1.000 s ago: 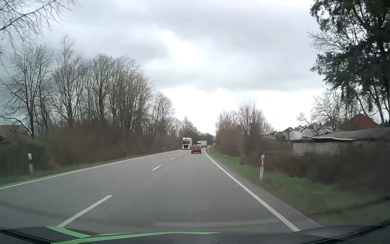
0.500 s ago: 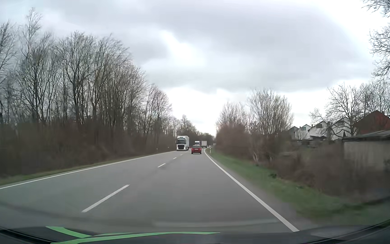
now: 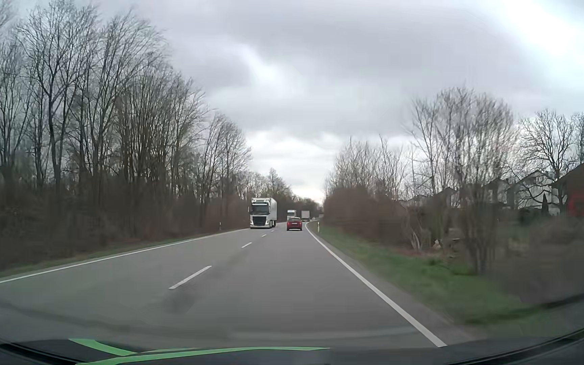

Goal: Follow the waypoints while adhering to traffic rules and regulations

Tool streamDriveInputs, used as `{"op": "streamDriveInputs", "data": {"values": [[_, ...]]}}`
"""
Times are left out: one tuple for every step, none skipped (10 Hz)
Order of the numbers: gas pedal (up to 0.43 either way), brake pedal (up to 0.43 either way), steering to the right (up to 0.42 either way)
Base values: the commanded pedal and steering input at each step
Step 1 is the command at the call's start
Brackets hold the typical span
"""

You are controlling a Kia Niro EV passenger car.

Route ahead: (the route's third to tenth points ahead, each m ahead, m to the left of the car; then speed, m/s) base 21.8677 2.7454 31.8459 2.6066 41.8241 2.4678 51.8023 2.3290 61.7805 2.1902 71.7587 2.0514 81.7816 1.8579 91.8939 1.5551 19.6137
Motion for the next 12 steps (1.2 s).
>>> {"op": "streamDriveInputs", "data": {"values": [[0.157,0.000,0.003],[0.157,0.000,0.003],[0.157,0.000,0.003],[0.157,0.000,0.003],[0.157,0.000,0.003],[0.157,0.000,0.003],[0.157,0.000,0.003],[0.150,0.000,0.003],[0.150,0.000,0.002],[0.150,0.000,0.003],[0.150,0.000,0.003],[0.150,0.000,0.003]]}}
